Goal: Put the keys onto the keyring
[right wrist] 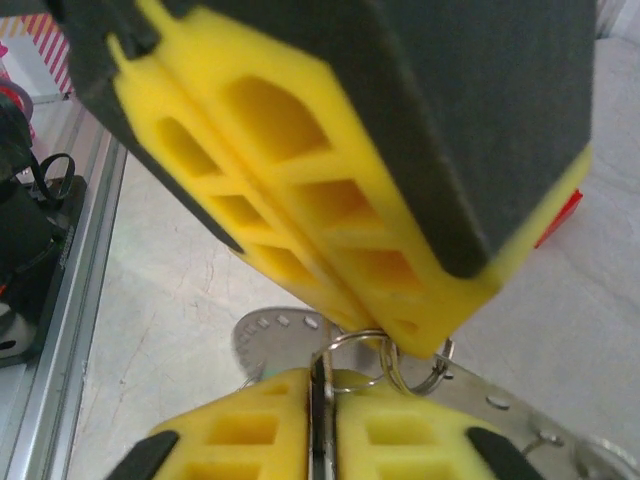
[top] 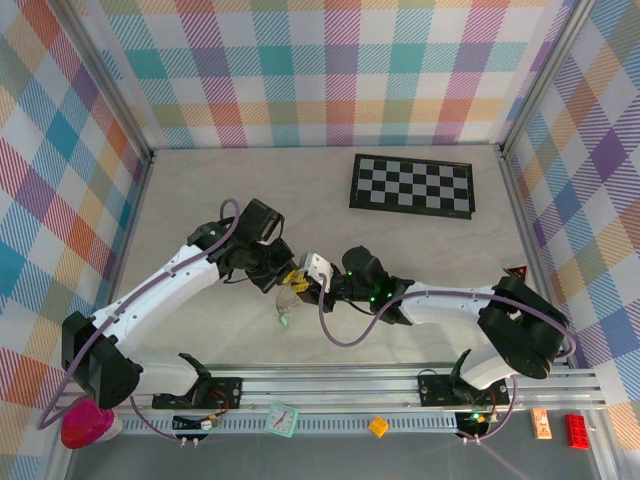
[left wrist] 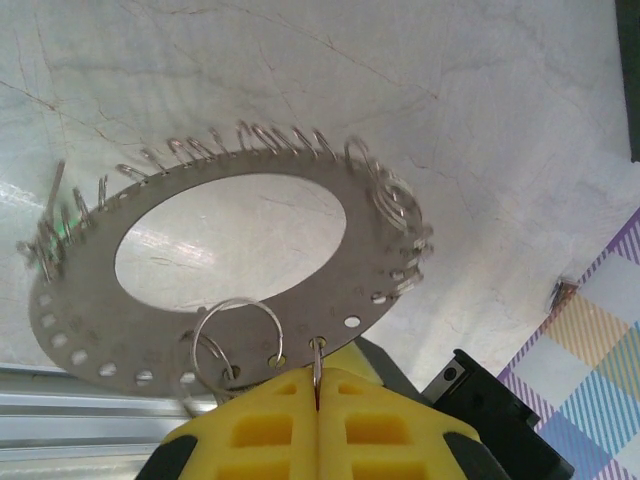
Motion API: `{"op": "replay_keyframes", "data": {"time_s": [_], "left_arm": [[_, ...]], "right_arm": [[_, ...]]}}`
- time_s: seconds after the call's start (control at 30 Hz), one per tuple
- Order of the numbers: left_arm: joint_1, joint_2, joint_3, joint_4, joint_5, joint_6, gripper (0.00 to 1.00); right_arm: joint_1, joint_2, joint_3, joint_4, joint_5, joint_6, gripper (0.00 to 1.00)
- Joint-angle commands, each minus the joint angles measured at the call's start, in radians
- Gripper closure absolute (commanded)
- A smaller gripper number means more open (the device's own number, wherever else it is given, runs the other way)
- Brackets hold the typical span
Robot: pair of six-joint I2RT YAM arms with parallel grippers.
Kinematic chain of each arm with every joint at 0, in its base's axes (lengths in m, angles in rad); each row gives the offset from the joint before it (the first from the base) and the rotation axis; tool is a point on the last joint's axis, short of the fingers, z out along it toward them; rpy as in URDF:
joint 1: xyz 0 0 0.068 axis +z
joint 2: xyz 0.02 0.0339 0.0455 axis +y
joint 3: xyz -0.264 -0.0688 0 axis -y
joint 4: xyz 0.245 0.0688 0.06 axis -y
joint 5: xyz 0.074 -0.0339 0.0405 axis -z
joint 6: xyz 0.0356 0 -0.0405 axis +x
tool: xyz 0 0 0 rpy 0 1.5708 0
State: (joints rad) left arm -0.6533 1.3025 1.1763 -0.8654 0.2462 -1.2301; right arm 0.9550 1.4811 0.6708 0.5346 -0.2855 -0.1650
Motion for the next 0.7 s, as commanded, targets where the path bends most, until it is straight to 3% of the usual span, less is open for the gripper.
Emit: {"op": "replay_keyframes", "data": {"time_s": [0.0, 0.07, 0.67], "left_arm": [[-0.011, -0.017, 0.009, -0.028, 0.017, 0.016, 1.00], [-0.009, -0.019, 0.012, -0.039, 0.010, 0.017, 1.00], [0.001, -0.023, 0.023, -0.091, -0.037, -0.015, 1.00]], "right_arm": [[-0.002, -0.014, 0.023, -0.010, -0.023, -0.001, 0.94], [-0.002, -0.024, 0.014, -0.038, -0.009, -0.002, 1.00], [-0.003, -0.042, -0.029, -0.085, 0.032, 0.049, 1.00]]}}
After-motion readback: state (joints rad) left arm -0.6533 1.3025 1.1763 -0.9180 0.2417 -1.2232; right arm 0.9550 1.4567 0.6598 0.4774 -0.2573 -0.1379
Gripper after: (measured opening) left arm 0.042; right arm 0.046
